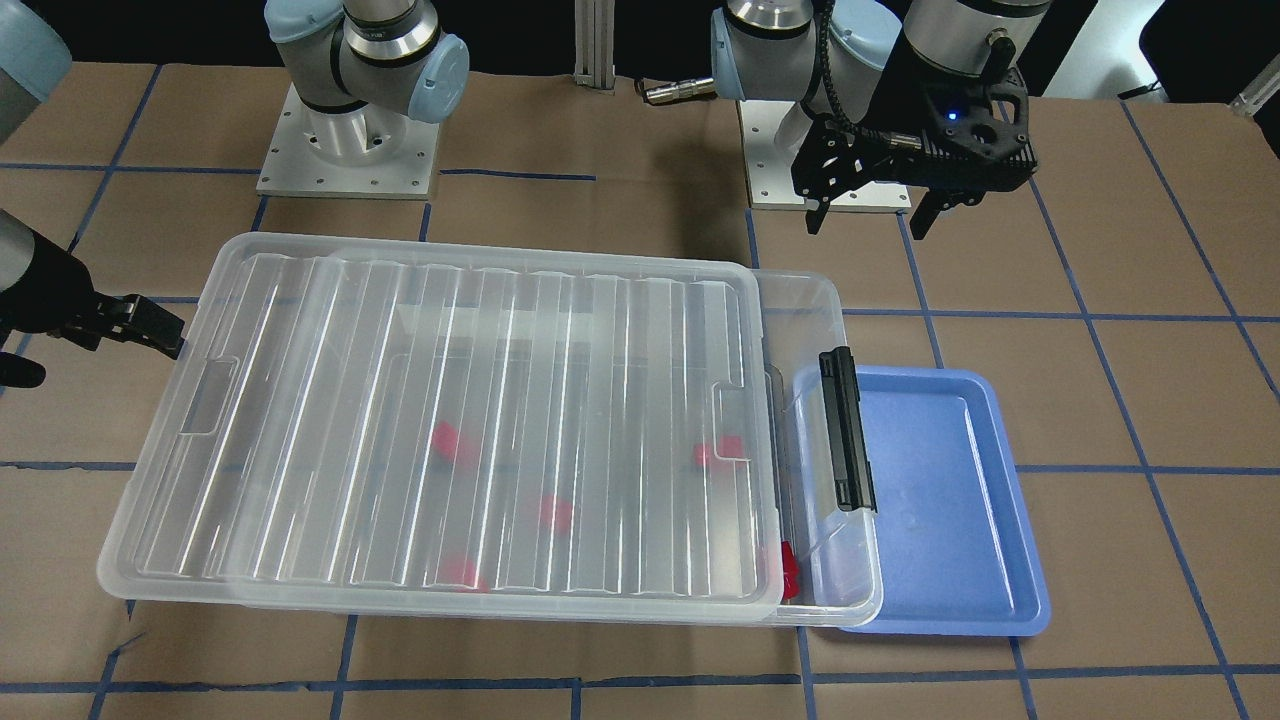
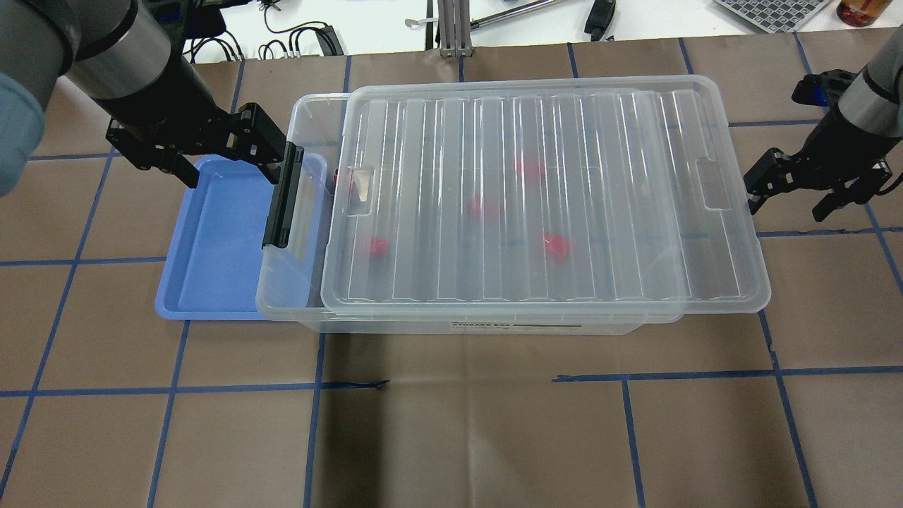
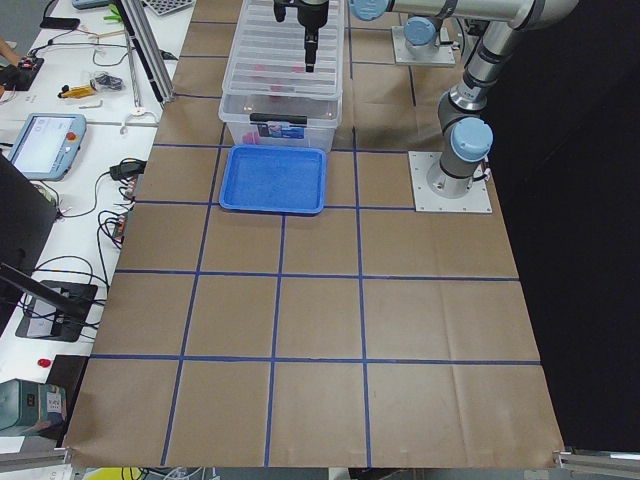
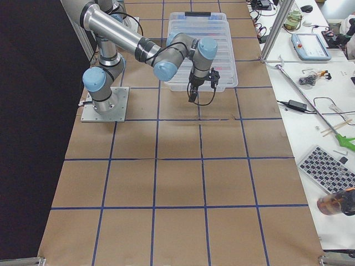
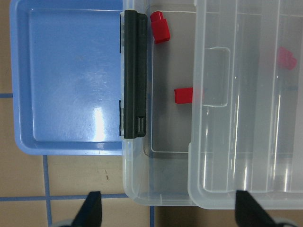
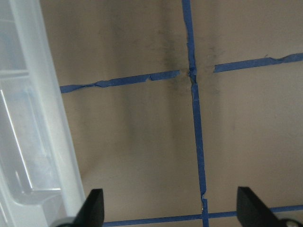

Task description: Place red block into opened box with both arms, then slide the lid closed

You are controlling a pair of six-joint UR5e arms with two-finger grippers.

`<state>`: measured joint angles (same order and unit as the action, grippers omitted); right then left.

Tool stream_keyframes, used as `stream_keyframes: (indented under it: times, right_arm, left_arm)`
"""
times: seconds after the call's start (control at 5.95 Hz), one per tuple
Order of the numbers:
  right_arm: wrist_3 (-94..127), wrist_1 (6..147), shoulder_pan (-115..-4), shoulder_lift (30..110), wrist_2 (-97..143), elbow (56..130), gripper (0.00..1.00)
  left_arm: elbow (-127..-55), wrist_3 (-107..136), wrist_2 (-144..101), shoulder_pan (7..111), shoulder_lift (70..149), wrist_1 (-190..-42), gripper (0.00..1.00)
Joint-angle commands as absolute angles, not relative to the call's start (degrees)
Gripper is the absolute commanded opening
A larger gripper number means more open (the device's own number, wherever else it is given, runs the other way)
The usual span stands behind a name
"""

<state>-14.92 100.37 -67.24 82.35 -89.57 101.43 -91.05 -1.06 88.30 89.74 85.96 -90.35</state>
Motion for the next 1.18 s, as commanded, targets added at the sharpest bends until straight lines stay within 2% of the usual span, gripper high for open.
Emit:
stream_keyframes:
  times: [0.0, 1.01]
  right_arm:
    - [-12.84, 100.46, -68.9, 82.44, -88.69, 102.38, 1.0]
    - [-10.62, 101.16, -70.66, 82.7, -85.69, 102.04, 1.0]
  left_arm:
    - [-91.05, -1.05, 88.16, 89.74, 86.13, -90.35, 0.98]
    - [-91.05, -1.05, 88.07, 89.74, 86.13, -90.35, 0.98]
